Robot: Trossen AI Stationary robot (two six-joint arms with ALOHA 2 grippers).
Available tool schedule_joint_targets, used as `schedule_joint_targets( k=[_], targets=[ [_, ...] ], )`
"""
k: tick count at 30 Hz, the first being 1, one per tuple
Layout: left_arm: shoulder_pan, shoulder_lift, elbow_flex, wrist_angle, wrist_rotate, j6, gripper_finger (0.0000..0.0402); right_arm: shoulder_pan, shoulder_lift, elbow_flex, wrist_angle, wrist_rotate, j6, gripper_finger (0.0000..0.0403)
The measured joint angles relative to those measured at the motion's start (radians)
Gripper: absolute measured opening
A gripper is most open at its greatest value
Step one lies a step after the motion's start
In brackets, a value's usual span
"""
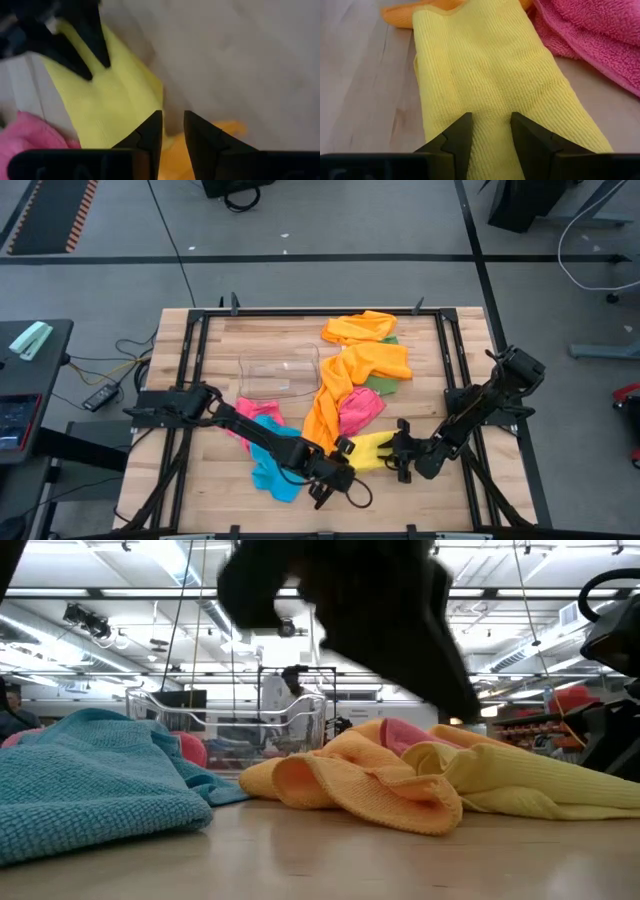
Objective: Fold microfiber towels
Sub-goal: Fold the yellow microfiber cloth
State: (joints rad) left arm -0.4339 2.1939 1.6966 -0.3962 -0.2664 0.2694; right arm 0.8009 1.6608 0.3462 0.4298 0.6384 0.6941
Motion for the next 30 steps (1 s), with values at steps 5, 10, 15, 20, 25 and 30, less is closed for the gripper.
schedule_joint_targets(
  k=[5,10,15,20,25,30],
  targets=[
    [0.048,0.006,-0.001,0.152,-0.045,-0.124,0.0079,-0.001,0.000,0.000,-0.004,-0.006,-0.009,0.0147],
    [0.101,0.063,-0.002,0.231,-0.040,-0.181,0.0100,-0.001,0.001,0.000,-0.007,-0.008,-0.011,0.0147],
    [0.113,0.131,-0.002,0.299,-0.032,-0.234,0.0161,-0.001,0.000,0.002,-0.010,-0.011,-0.029,0.0147],
    [0.121,0.162,-0.002,0.345,0.021,-0.256,0.0224,-0.001,0.000,0.003,-0.013,-0.011,-0.021,0.0147],
    [0.129,0.170,0.001,0.269,0.075,-0.346,0.0251,-0.001,0.000,0.003,-0.014,-0.011,-0.017,0.0147],
    [0.121,0.166,0.002,0.237,0.078,-0.382,0.0275,-0.001,0.000,0.003,-0.015,-0.012,-0.015,0.0147]
  ],
)
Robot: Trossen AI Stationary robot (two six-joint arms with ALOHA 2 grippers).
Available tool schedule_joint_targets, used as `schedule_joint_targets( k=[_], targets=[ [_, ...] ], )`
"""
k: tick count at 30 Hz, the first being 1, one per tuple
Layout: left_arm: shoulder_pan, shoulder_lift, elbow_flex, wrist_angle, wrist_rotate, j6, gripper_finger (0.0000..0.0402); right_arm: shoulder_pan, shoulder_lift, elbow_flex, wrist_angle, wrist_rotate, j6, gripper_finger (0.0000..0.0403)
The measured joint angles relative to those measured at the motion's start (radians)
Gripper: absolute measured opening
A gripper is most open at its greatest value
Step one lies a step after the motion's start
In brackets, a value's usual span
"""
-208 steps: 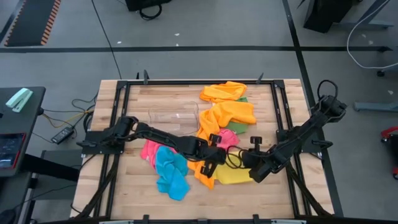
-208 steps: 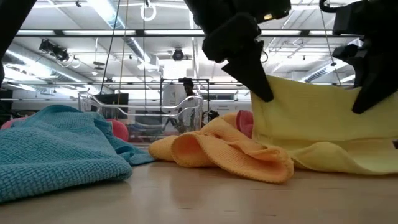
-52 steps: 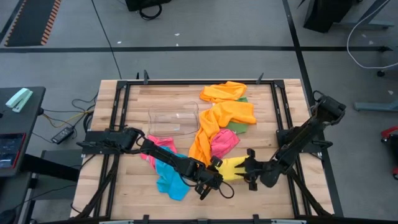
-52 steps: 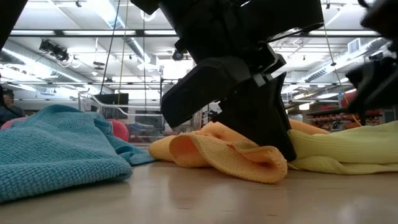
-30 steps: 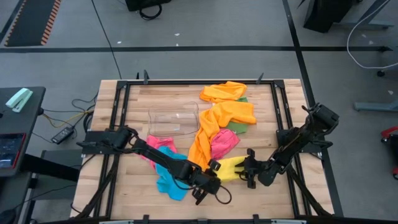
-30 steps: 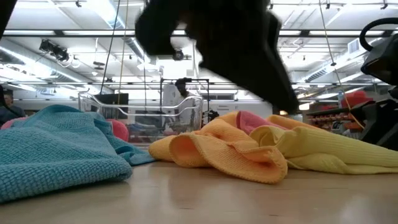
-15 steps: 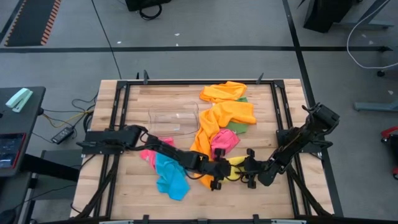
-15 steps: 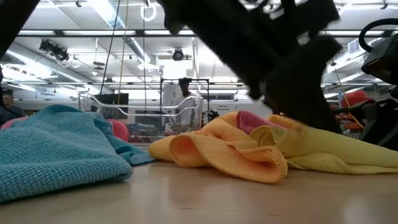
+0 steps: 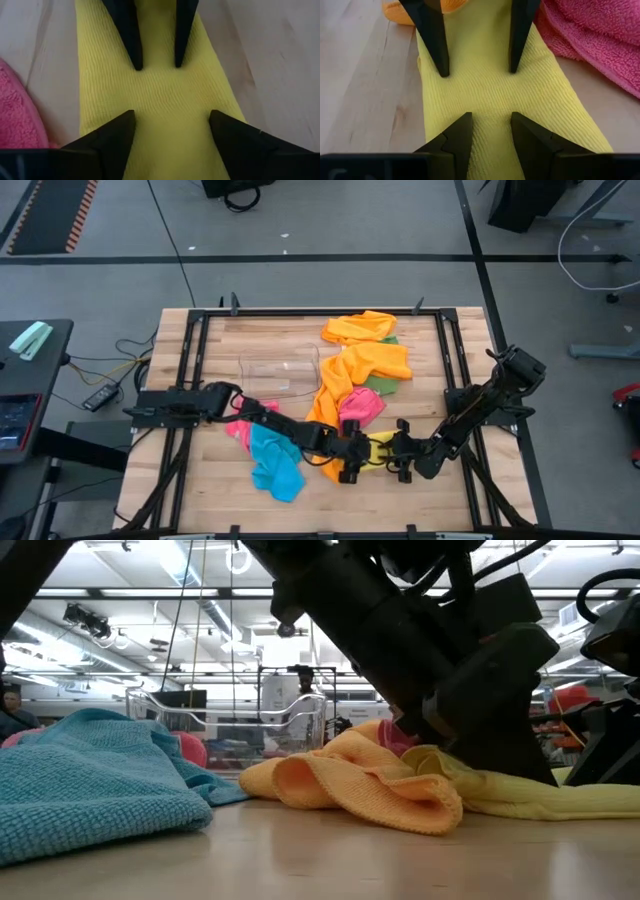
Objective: Fold microfiber towels
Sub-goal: Fold the yellow microfiber cloth
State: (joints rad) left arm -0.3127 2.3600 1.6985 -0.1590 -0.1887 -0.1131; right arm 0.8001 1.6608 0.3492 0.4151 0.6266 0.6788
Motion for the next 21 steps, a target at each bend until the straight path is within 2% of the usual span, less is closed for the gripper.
schedule_joint_targets(
  k=[3,11,17,21],
  targets=[
    [-0.003,-0.003,0.007,-0.030,-0.001,-0.003,0.0292,0.000,0.000,0.000,0.000,-0.001,0.002,0.0147],
    [-0.007,-0.051,0.025,-0.239,0.011,-0.042,0.0330,0.000,0.000,0.000,0.000,-0.003,0.006,0.0147],
    [-0.021,-0.082,0.023,-0.374,0.014,-0.085,0.0332,0.001,0.000,0.001,-0.008,-0.004,0.013,0.0147],
    [-0.045,-0.124,0.020,-0.379,0.017,-0.083,0.0328,0.001,0.000,0.001,-0.008,-0.004,0.014,0.0147]
  ],
)
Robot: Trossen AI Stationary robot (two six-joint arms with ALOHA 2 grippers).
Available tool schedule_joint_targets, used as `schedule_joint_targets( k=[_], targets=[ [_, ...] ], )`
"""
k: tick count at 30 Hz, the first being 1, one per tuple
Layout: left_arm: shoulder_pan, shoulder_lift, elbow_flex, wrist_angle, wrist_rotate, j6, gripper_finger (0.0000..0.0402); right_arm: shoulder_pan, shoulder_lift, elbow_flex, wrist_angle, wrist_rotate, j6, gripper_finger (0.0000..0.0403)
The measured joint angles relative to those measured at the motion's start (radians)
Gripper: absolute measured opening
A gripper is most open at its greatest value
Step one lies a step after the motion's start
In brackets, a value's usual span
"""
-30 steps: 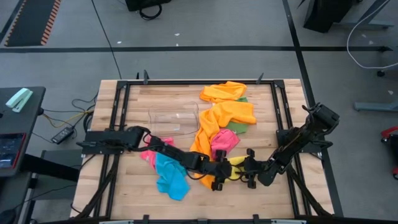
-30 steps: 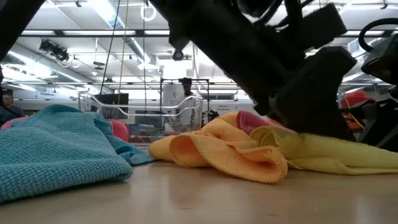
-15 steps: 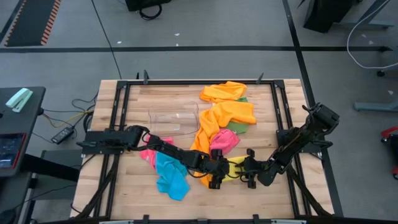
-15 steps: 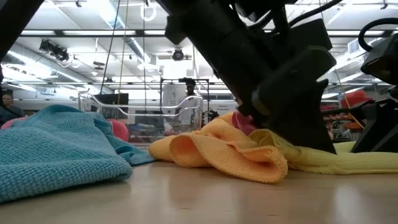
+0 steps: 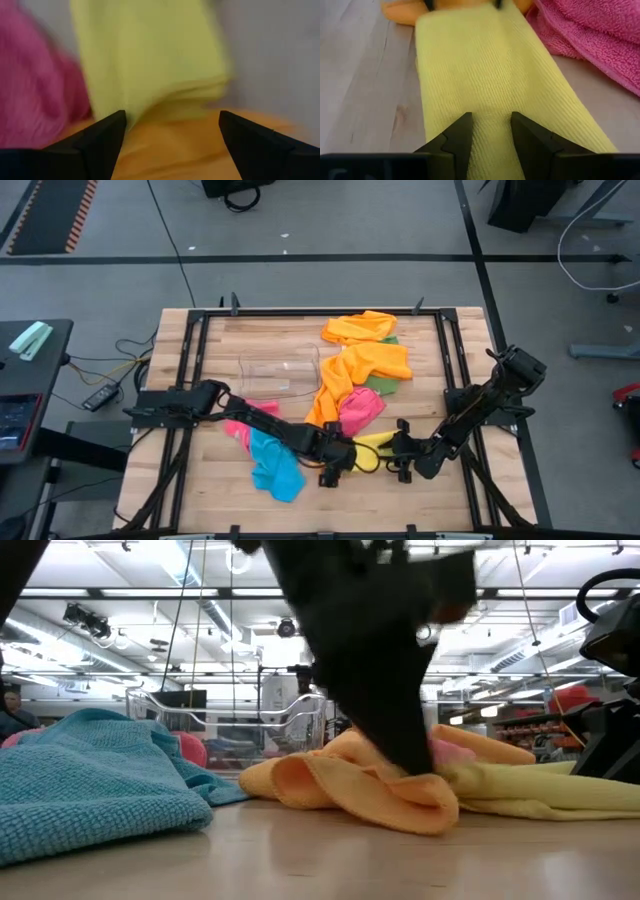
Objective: Fold microfiber towels
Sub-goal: Fold the yellow microfiber cloth
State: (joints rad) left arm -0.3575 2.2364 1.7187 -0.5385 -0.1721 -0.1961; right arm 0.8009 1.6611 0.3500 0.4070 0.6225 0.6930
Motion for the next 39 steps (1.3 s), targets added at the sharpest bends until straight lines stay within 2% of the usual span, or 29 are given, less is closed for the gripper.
schedule_joint_targets(
  k=[6,11,23,28,39],
  targets=[
    [-0.025,-0.044,0.003,0.079,-0.079,0.048,0.0328,0.000,0.000,0.000,0.000,0.000,-0.002,0.0147],
    [-0.006,-0.042,0.002,0.170,-0.103,0.059,0.0327,0.000,0.000,0.000,0.001,0.000,-0.004,0.0147],
    [0.047,0.105,0.003,0.455,-0.084,0.061,0.0327,0.000,0.000,0.000,0.001,0.001,-0.010,0.0147],
    [0.057,0.150,0.005,0.440,-0.046,0.024,0.0327,0.000,0.000,0.000,0.001,0.001,-0.010,0.0147],
    [0.042,0.125,0.008,0.304,0.027,-0.018,0.0327,0.000,0.001,0.000,0.001,0.001,-0.009,0.0147]
  ],
)
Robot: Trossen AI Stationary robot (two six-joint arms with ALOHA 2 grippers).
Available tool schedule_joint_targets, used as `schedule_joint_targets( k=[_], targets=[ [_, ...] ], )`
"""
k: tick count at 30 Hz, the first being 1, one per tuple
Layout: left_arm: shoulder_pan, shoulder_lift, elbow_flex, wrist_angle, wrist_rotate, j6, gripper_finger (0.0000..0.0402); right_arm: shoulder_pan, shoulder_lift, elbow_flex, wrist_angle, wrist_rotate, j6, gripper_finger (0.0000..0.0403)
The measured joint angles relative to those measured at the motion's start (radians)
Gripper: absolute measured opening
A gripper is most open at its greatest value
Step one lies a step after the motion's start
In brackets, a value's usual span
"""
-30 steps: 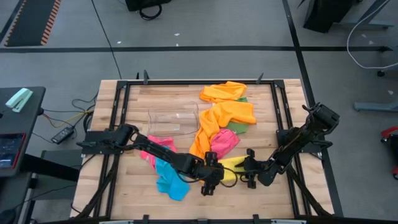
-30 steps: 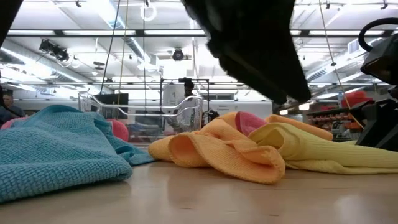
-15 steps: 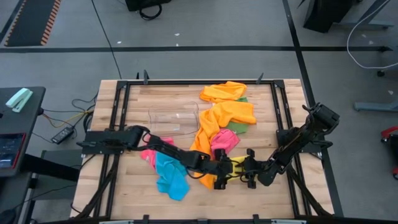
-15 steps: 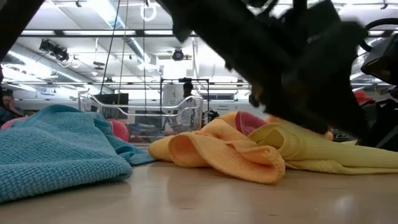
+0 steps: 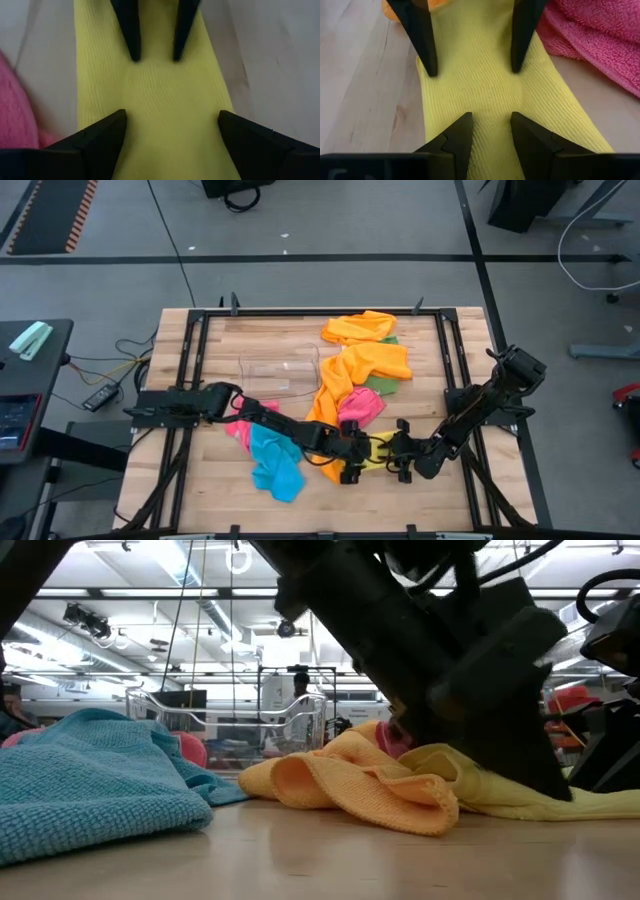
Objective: Fold microfiber towels
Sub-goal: Fold the yellow microfiber cloth
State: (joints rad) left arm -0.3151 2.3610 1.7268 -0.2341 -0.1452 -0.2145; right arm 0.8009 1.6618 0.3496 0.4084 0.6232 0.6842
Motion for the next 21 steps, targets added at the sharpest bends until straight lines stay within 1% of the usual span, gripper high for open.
schedule_joint_targets(
  k=[8,14,17,21],
  targets=[
    [-0.020,-0.062,-0.006,-0.141,0.017,-0.010,0.0327,0.000,0.000,0.000,0.000,0.000,-0.001,0.0147],
    [-0.022,-0.064,-0.006,-0.142,0.019,-0.005,0.0325,0.000,-0.006,0.007,-0.011,0.008,-0.018,0.0147],
    [-0.022,-0.059,-0.006,-0.136,0.015,-0.001,0.0325,0.000,-0.047,0.017,-0.036,0.004,-0.077,0.0148],
    [-0.022,-0.059,-0.006,-0.135,0.013,0.001,0.0325,0.001,-0.152,0.030,-0.058,0.008,-0.140,0.0153]
  ],
)
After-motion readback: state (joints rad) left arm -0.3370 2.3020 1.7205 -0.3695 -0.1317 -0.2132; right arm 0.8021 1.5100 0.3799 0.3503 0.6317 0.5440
